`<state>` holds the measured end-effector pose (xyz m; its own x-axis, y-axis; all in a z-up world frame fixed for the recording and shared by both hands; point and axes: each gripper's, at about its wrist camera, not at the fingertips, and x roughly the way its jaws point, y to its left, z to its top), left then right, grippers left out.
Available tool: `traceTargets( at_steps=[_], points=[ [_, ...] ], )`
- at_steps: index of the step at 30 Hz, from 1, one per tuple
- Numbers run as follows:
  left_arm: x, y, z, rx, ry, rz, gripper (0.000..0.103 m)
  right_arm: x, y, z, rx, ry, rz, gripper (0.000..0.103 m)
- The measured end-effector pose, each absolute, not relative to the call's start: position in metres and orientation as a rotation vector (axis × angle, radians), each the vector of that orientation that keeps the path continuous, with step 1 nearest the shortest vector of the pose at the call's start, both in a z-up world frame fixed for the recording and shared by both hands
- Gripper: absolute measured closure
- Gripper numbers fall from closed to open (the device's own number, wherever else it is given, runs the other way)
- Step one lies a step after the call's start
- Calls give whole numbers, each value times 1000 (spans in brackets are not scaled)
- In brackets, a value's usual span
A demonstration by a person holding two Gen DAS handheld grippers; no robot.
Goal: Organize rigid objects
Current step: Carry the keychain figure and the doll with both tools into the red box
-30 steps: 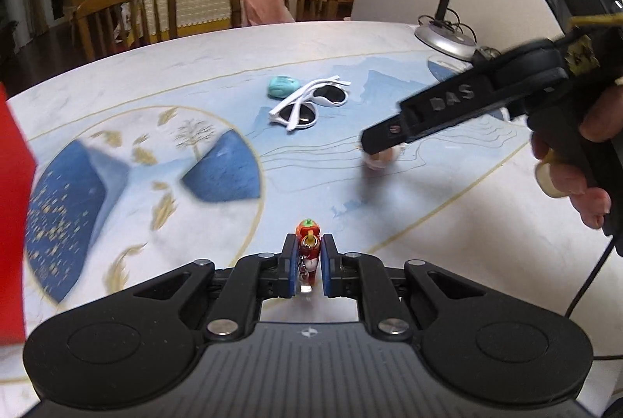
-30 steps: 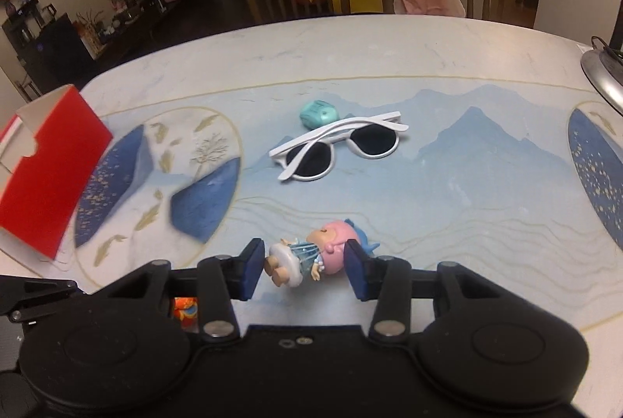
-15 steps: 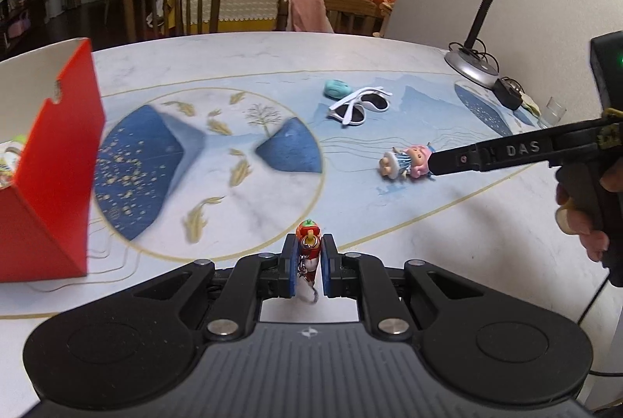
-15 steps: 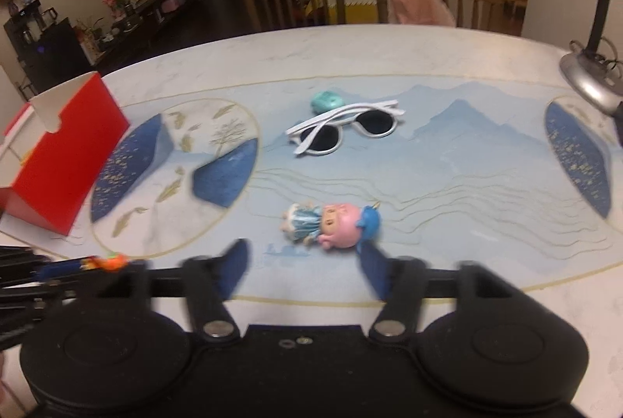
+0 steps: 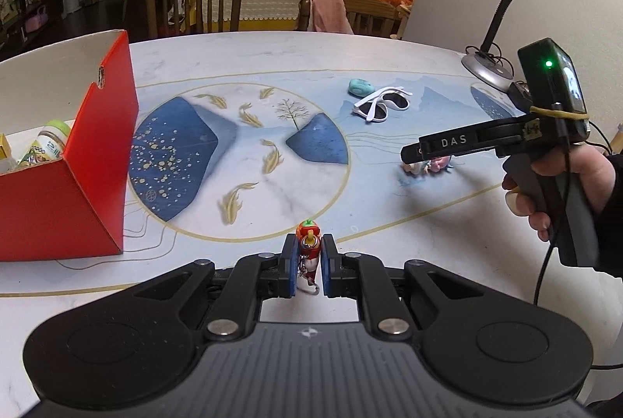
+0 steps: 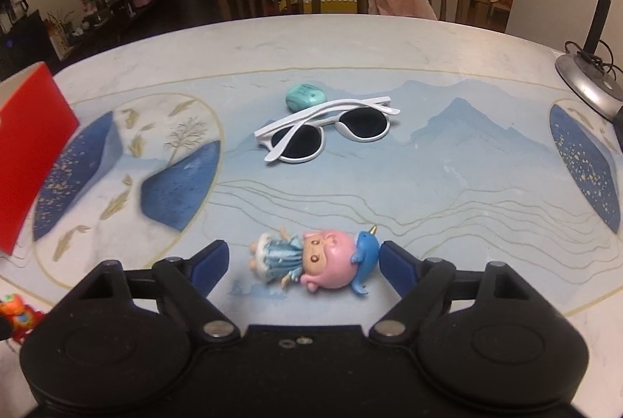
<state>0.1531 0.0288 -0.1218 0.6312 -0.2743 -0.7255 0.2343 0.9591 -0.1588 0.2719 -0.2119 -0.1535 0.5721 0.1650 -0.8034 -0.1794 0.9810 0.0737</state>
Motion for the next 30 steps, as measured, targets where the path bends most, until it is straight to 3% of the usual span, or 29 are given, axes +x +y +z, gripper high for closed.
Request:
traceTargets(
  at_steps=[7,8,16,30],
  points=[
    [154,30,-123,-57,841,-285,92,274,-205,-162,-73,970,191,24],
    [154,31,-123,-57,841,-285,92,273,-204,-164,-86,975,190,28],
    [154,36,-116,-61,828,-301,92,265,-204,-160,-86,981,193,29],
    [157,82,-77,-92,748,-332,92,221,-140,-87,-53,928,373,29]
  ],
)
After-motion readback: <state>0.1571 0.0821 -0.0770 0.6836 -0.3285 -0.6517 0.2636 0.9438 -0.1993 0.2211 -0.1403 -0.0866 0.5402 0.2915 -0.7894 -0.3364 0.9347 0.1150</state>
